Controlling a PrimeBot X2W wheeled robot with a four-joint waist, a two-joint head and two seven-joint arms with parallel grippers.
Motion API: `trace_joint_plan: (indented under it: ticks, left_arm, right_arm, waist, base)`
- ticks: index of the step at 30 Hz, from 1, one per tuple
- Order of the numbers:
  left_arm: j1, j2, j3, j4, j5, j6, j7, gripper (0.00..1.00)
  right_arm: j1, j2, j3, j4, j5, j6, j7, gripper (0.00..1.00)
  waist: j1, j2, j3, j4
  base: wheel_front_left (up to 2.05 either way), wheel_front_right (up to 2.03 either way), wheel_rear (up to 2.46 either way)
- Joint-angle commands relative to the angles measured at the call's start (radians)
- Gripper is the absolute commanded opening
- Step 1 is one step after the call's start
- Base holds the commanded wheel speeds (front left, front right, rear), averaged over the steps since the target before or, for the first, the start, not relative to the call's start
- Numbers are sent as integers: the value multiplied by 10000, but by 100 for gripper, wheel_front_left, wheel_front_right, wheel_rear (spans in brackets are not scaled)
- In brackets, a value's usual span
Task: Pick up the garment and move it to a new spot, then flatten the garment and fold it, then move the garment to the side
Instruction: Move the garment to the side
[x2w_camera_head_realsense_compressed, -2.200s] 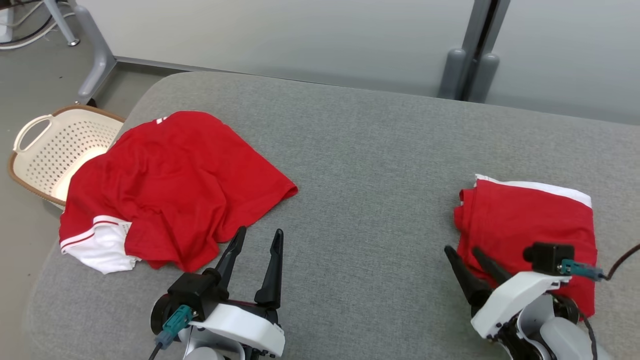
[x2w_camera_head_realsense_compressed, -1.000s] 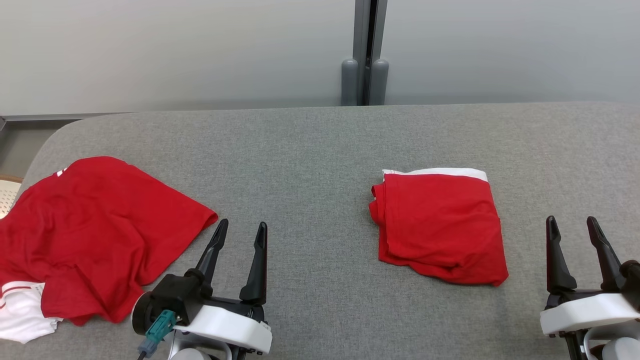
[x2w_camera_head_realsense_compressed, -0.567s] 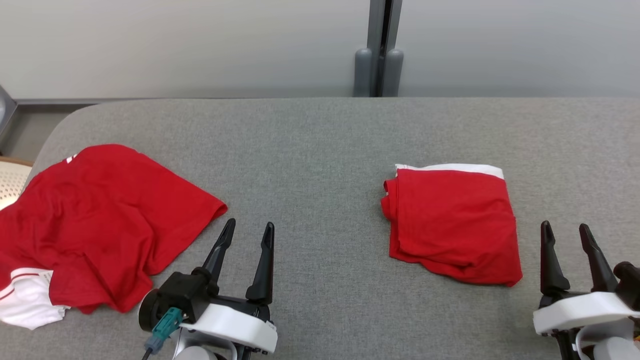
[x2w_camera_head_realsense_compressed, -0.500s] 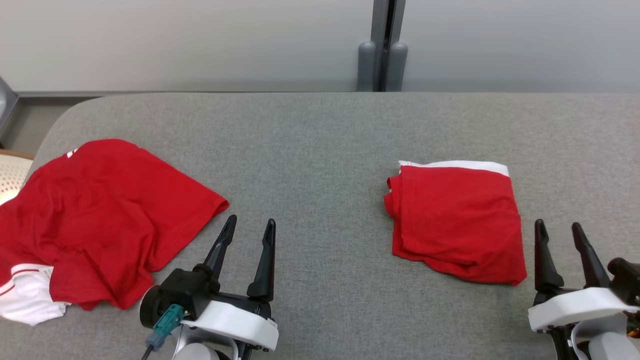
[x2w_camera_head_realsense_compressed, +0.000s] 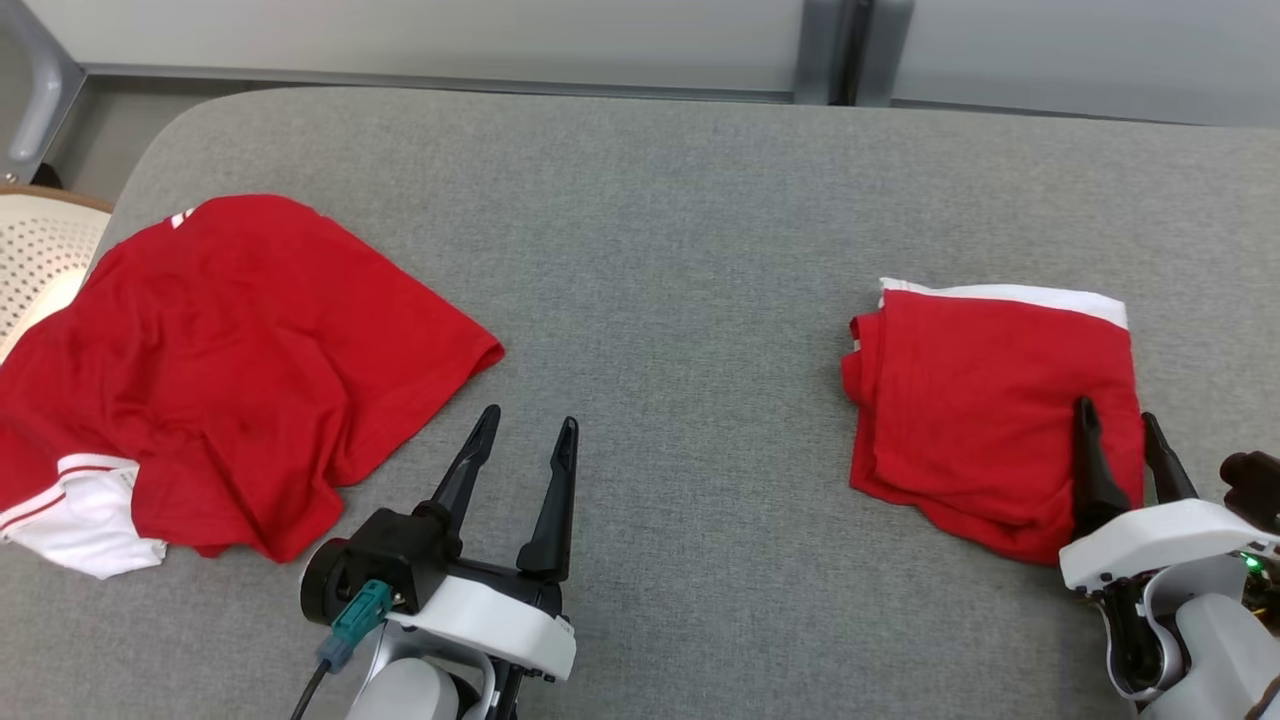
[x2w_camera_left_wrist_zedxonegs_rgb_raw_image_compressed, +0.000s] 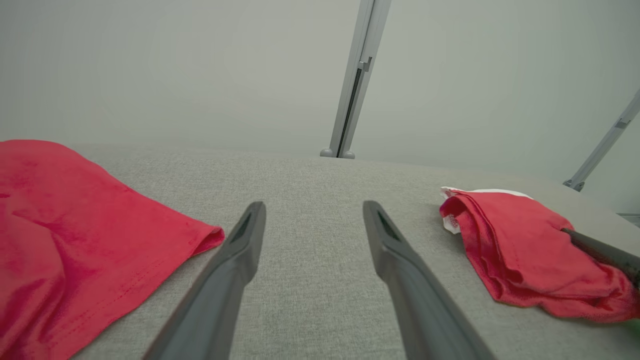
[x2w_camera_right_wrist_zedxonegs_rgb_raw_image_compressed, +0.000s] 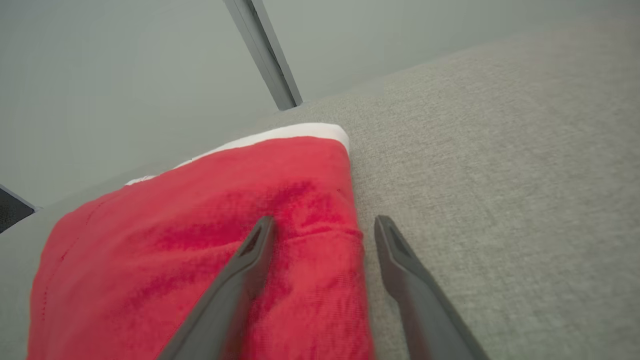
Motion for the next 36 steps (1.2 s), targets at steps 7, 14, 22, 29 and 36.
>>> trace_joint_plan:
  ticks: [7, 14, 22, 29, 36]
  left_arm:
    - [-192, 38, 17, 0, 78, 85, -21, 100]
    - [-242, 38, 130, -161, 286, 52, -21, 100]
    - [-636, 41, 373, -535, 817, -124, -21, 100]
    - [-1318, 43, 1152, -705, 1611, -544, -19, 100]
    - [-1839, 46, 1493, -934, 2007, -894, -21, 100]
  right_arm:
    - [-486, -648, 705, 796, -42, 0, -10, 0]
    - [-1026, -1506, 922, 501, -1706, 0, -126, 0]
    - [-1455, -3010, 1900, -709, -4032, -5, -125, 0]
    - [-2456, -4632, 2125, -793, -5089, -10, -125, 0]
    - [-3283, -4741, 589, 218, -5508, -10, -124, 0]
  waist:
    - [0, -1, 77, 100]
    - [0, -1, 143, -631]
    - [0, -1, 901, -2197]
    - [0, -1, 2033, -3280]
    - [0, -1, 2883, -3661]
  base:
    - [0, 0, 0]
    - [0, 0, 0]
    - [0, 0, 0]
    - [0, 0, 0]
    - [0, 0, 0]
